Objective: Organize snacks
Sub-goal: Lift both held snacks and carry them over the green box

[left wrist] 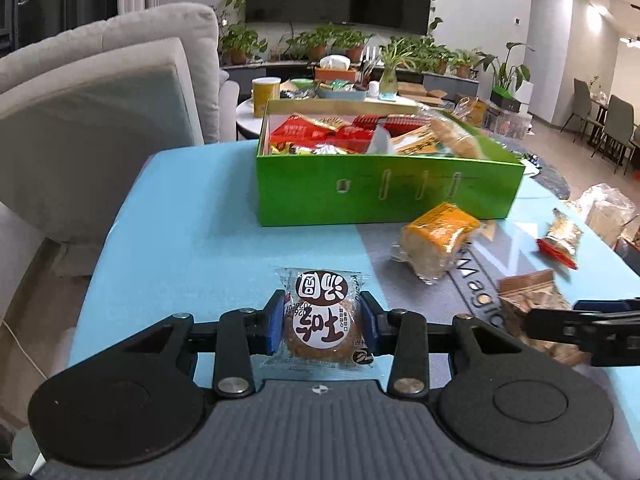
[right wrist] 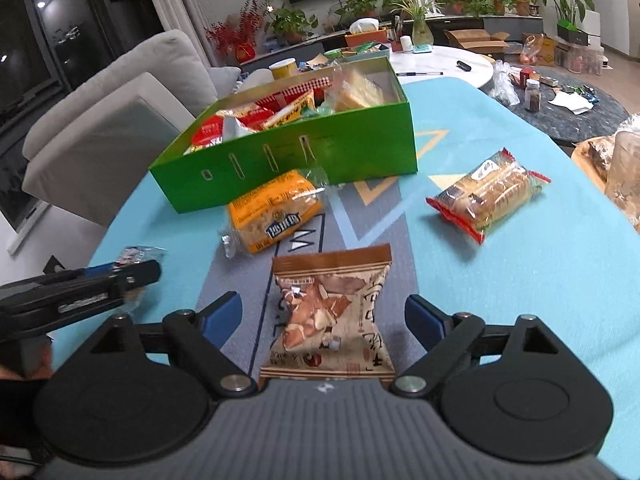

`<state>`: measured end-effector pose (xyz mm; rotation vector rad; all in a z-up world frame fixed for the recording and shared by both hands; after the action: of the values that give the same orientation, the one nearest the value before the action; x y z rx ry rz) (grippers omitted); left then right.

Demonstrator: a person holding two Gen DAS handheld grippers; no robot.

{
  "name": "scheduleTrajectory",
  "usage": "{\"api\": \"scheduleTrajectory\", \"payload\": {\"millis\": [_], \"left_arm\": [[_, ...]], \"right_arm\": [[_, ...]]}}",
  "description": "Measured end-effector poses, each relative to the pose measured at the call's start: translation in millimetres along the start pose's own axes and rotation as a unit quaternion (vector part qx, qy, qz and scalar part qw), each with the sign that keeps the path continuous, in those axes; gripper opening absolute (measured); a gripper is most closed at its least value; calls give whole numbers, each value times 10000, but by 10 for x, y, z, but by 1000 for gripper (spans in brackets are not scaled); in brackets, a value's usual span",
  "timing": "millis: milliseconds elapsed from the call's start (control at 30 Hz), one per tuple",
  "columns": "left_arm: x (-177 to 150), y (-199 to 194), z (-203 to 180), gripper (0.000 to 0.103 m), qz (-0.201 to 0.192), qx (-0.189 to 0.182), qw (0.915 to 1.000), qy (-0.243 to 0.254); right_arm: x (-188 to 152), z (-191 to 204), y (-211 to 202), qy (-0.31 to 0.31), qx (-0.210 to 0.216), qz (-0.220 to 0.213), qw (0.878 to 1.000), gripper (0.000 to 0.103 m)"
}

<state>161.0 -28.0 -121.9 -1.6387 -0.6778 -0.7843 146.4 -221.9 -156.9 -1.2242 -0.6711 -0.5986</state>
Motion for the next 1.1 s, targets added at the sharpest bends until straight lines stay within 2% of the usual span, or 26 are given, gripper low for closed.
{"api": "scheduleTrajectory", "payload": {"millis": [467, 733, 1100], "left_arm": [[-131, -263, -98, 35, -71, -64, 9999, 77], [-137, -329, -152, 35, -118, -102, 9998, 142], [-158, -300, -200, 35, -62, -143, 9998, 114]], "right_arm": [[-92, 121, -33, -186, -129, -30, 9997, 76], [-125, 77, -3, -339, -438, -6, 9985, 75], [-22, 79, -213, -187, -142, -416, 9989, 74]]}}
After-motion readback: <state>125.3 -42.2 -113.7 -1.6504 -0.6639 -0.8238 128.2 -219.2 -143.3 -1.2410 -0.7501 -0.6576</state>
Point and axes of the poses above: each gripper's, at about its wrist camera, not at the fingertips, and y roughly the way its jaws point, z to its left, x to its top, the point moved 9 cm from there along y, roughly the way its jaws point, and after that the axes turned 7 degrees about -y, right-handed, at the moved point
